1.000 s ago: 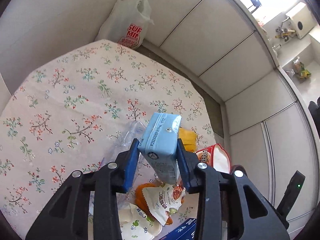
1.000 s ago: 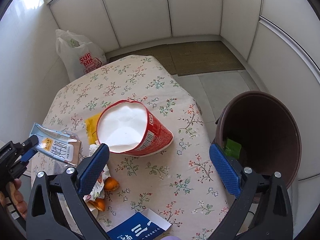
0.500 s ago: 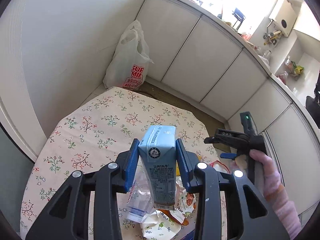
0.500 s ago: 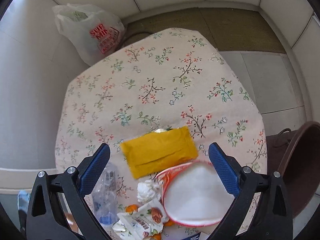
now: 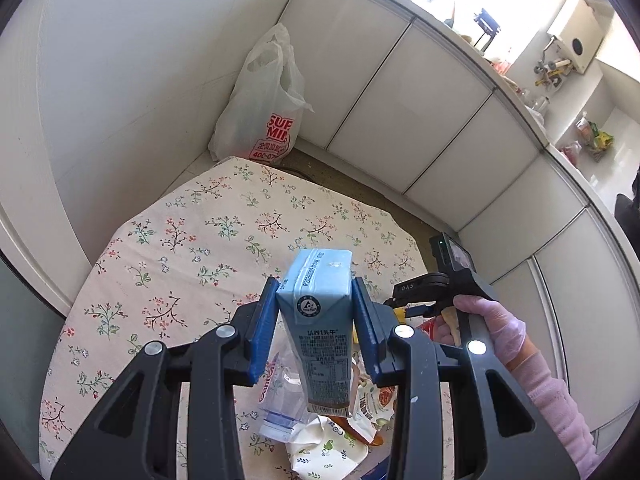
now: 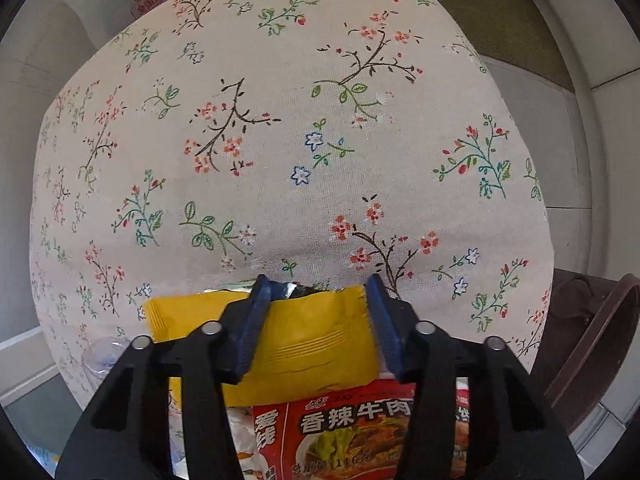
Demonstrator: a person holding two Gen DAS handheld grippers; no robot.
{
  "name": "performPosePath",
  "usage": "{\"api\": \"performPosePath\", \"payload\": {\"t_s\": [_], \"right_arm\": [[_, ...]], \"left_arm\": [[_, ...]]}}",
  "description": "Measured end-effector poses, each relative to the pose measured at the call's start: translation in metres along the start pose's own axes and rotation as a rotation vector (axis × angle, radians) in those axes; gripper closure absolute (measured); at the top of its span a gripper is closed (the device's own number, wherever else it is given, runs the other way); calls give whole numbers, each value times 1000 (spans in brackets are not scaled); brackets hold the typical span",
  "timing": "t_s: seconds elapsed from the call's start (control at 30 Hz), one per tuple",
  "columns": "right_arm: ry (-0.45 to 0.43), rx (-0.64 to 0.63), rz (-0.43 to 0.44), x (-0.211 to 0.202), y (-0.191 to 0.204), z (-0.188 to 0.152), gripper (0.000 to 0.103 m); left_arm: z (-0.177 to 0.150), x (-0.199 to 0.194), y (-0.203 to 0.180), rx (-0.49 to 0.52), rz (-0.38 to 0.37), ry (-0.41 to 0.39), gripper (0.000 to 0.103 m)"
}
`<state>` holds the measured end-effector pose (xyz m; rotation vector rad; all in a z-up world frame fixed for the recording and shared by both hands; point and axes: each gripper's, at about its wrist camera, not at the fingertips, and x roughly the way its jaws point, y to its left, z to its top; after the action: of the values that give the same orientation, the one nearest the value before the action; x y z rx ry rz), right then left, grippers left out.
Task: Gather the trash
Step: 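Grasp the yellow packet with the right tool while the left tool holds the carton, then carry carton and packet over the brown bin and open both tools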
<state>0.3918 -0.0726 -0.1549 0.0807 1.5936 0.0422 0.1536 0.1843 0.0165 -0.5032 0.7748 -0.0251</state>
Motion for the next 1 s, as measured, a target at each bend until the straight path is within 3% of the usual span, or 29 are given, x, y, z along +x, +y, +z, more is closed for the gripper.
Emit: {"api": "performPosePath", "payload": {"t_s": [0.17, 0.3, 0.47, 0.53, 0.63, 0.67, 1.0], "right_arm": [[-65, -22, 27, -9, 4, -27, 91], [-121, -49, 50, -24, 17, -52, 91], [-234, -107, 51, -62, 37, -81, 92], [-288, -129, 63, -83, 42, -95, 100], [-349, -159, 82, -115, 43, -111, 100], [-365, -165, 85, -123, 42, -95, 101], [-555, -145, 170, -181, 15, -148, 101]], "left_arm": [[-1, -5, -1, 0, 1, -15, 66], [1, -9, 4, -12, 0, -22, 66], [2, -18, 11, -34, -8, -38, 66], [2, -22, 12, -39, -8, -46, 66], [2, -27, 12, -43, -9, -59, 66], [2, -28, 12, -43, -9, -65, 66], [-3, -40, -4, -12, -19, -102, 66]]}}
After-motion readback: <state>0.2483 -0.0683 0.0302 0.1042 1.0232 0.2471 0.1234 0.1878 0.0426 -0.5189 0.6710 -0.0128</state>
